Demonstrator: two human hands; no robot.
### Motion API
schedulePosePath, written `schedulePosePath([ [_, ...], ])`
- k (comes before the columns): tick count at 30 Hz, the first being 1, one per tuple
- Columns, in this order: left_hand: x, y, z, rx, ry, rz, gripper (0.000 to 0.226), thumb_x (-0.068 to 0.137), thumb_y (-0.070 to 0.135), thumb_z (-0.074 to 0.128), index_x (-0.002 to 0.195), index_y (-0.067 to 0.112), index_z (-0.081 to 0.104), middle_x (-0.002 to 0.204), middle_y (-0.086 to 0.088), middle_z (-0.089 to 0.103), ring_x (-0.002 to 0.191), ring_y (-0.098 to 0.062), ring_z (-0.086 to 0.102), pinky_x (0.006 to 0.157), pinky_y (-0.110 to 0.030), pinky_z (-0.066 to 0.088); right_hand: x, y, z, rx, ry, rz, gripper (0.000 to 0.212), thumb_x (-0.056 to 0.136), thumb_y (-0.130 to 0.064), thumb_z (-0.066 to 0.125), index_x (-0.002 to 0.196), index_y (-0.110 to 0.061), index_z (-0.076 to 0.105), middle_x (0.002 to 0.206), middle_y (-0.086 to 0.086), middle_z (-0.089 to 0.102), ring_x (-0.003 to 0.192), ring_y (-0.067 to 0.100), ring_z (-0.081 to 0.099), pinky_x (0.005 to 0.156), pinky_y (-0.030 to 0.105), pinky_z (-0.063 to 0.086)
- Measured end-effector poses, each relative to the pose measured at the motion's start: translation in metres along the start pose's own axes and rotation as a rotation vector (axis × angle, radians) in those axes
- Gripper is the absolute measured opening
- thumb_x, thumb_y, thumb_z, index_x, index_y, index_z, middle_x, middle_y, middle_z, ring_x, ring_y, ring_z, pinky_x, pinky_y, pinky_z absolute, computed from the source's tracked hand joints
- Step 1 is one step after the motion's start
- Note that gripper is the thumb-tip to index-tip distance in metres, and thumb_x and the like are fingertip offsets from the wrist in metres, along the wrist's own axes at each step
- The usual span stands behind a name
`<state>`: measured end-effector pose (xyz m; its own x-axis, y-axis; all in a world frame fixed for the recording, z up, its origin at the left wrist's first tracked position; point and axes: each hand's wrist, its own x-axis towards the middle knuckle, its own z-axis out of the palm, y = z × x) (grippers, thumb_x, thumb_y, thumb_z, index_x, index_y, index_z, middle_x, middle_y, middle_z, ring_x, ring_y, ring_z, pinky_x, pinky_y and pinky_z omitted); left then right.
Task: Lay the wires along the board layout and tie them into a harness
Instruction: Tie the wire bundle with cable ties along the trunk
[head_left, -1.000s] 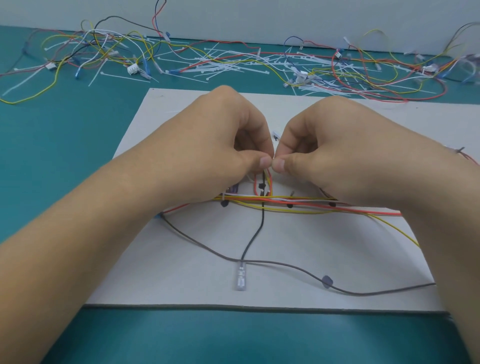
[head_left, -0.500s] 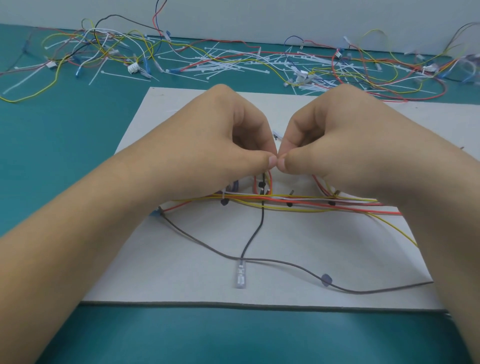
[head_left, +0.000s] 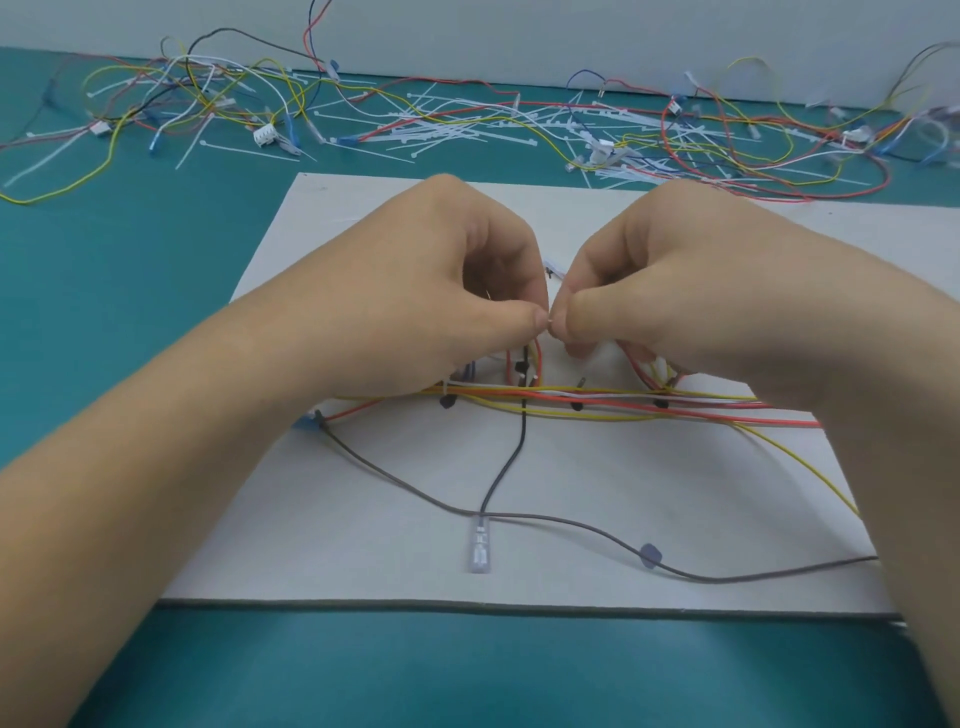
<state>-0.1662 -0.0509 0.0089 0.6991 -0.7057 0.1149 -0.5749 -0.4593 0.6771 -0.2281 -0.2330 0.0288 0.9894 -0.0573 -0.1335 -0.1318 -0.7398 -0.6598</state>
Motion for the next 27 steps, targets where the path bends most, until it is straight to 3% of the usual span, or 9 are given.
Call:
schedulePosePath([
  [8, 0.001, 0.000, -0.002, -0.008, -0.005, 0.009, 0.009, 0.088, 0.025, 0.076, 0.079, 0.025, 0.076, 0.071, 0.001, 0.072, 0.065, -0.019, 0.064, 0.061, -0.034, 0.051, 0.003, 0.001, 0.003, 0.132, -0.030, 0.004, 0.008, 0.076, -0.017, 0.070, 0.070, -0.015, 0.074, 0.043, -0.008, 0.055, 0.041, 0.010, 0.043, 0.047, 0.025, 0.034],
  [12, 0.001, 0.000, 0.000, -0.018, -0.005, 0.011, 0.010, 0.085, 0.023, 0.075, 0.076, 0.027, 0.074, 0.067, 0.007, 0.069, 0.057, -0.007, 0.057, 0.054, -0.022, 0.047, 0.005, -0.001, 0.013, 0.172, 0.030, 0.002, 0.008, 0.073, -0.018, 0.067, 0.068, -0.012, 0.070, 0.050, 0.000, 0.054, 0.040, 0.011, 0.038, 0.047, 0.023, 0.030],
  [16, 0.001, 0.000, 0.001, -0.014, -0.007, 0.012, 0.004, 0.077, 0.028, 0.069, 0.076, 0.029, 0.073, 0.066, 0.011, 0.065, 0.056, -0.005, 0.053, 0.049, -0.015, 0.040, 0.004, -0.003, 0.019, 0.133, 0.105, -0.019, 0.012, 0.070, -0.019, 0.064, 0.073, -0.009, 0.070, 0.057, 0.012, 0.052, 0.043, 0.011, 0.035, 0.045, 0.023, 0.027],
  [19, 0.001, -0.003, 0.001, 0.020, -0.012, 0.014, 0.005, 0.081, 0.026, 0.072, 0.076, 0.028, 0.073, 0.065, 0.013, 0.065, 0.055, -0.005, 0.052, 0.049, -0.013, 0.039, 0.004, -0.003, 0.017, 0.133, 0.133, -0.028, 0.017, 0.067, -0.021, 0.062, 0.070, -0.005, 0.064, 0.052, 0.007, 0.040, 0.042, 0.013, 0.030, 0.044, 0.022, 0.024],
  [22, 0.001, -0.004, 0.001, 0.033, -0.002, 0.018, 0.009, 0.085, 0.026, 0.075, 0.077, 0.029, 0.074, 0.065, 0.018, 0.064, 0.054, -0.006, 0.053, 0.049, -0.011, 0.038, 0.006, 0.000, 0.011, 0.131, 0.114, -0.005, 0.026, 0.060, -0.028, 0.061, 0.071, -0.006, 0.068, 0.049, 0.001, 0.048, 0.040, 0.013, 0.034, 0.046, 0.024, 0.028],
  [27, 0.002, -0.003, -0.001, 0.037, 0.006, 0.008, 0.011, 0.079, 0.043, 0.070, 0.076, 0.033, 0.074, 0.065, 0.014, 0.067, 0.054, -0.007, 0.056, 0.048, -0.016, 0.043, 0.005, 0.000, 0.004, 0.175, -0.042, 0.067, 0.017, 0.078, -0.016, 0.068, 0.065, -0.010, 0.076, 0.055, 0.002, 0.068, 0.043, 0.017, 0.044, 0.041, 0.021, 0.032],
])
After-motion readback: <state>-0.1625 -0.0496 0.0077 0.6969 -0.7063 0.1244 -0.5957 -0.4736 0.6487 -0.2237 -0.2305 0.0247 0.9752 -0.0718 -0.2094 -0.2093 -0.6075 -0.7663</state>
